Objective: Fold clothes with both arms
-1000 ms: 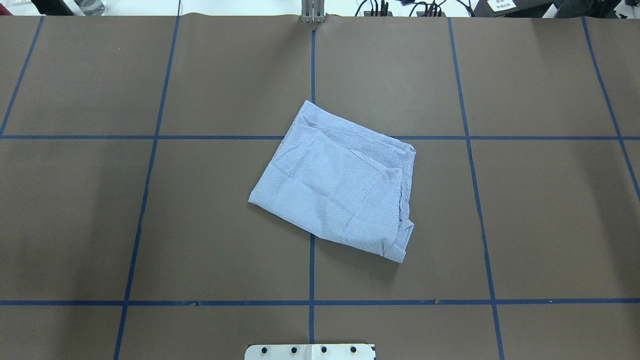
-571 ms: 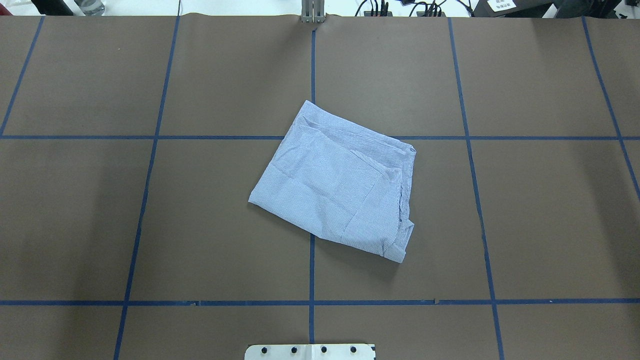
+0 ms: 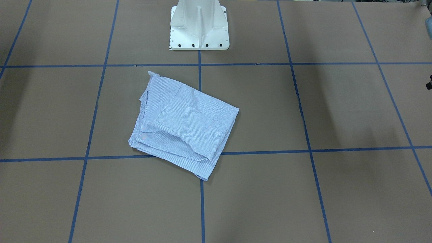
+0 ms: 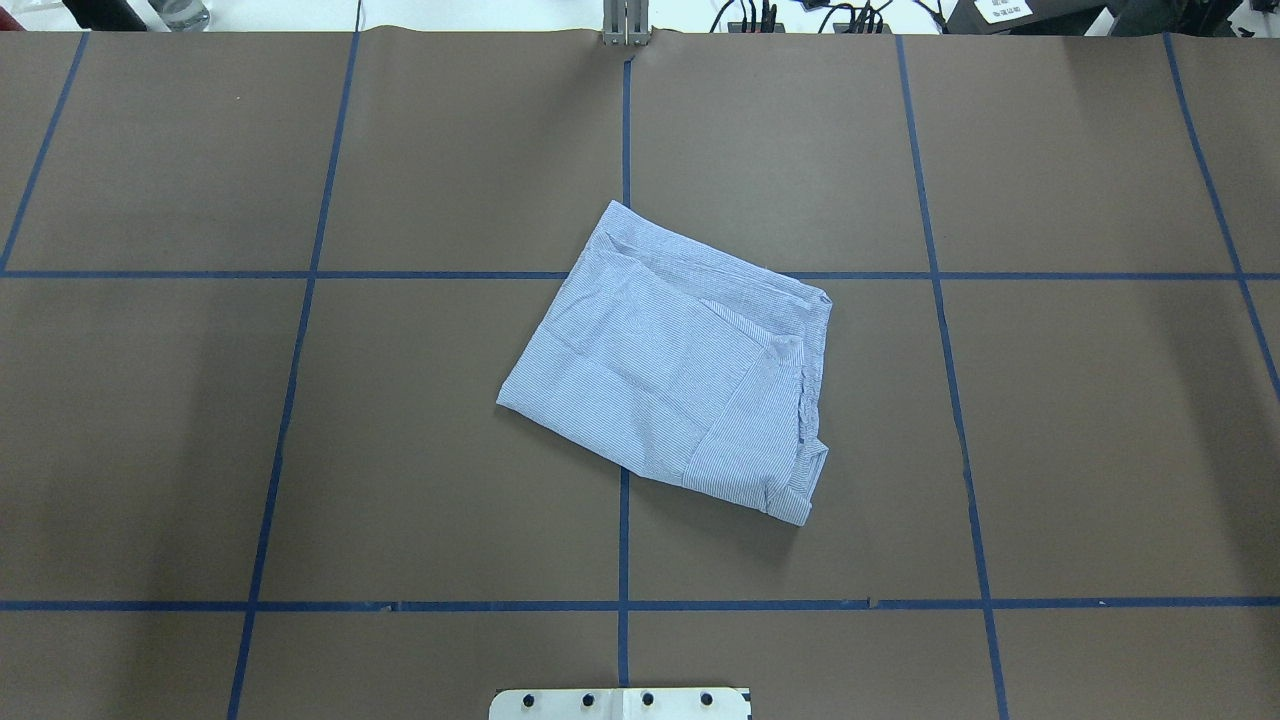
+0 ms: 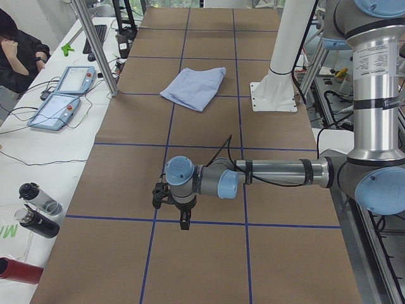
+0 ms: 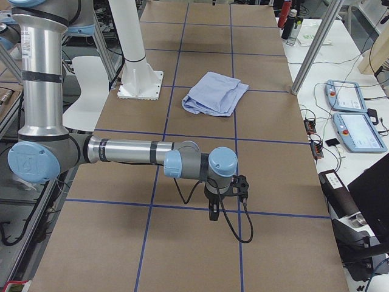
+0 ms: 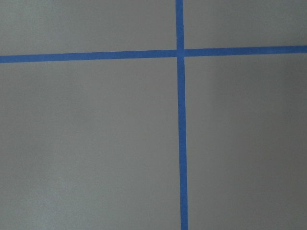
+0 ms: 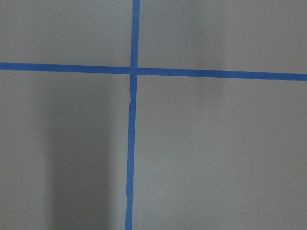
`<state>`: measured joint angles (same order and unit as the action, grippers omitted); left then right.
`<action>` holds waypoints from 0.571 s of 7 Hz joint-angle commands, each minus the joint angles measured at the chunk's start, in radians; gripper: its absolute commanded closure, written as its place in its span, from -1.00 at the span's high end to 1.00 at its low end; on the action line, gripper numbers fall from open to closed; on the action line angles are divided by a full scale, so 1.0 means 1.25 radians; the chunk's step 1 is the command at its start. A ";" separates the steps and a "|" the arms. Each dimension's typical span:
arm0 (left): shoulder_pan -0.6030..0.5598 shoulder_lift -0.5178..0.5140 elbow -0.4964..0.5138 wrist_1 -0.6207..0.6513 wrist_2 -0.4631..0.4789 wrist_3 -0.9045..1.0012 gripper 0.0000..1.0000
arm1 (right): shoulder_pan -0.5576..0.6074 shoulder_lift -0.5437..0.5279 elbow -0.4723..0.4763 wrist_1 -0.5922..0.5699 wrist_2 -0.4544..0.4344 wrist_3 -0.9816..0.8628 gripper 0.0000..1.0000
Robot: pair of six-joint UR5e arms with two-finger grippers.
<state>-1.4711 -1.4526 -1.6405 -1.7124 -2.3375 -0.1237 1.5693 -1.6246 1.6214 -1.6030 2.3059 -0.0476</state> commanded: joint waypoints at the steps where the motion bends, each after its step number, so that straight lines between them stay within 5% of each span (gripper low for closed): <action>1: 0.000 -0.002 -0.001 -0.001 0.001 -0.003 0.98 | 0.000 0.001 0.001 0.000 0.001 0.000 1.00; 4: 0.000 -0.004 -0.001 -0.001 0.002 -0.002 0.98 | 0.000 0.006 0.004 0.000 0.002 0.000 1.00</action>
<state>-1.4711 -1.4565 -1.6413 -1.7134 -2.3353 -0.1270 1.5693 -1.6182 1.6249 -1.6030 2.3074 -0.0476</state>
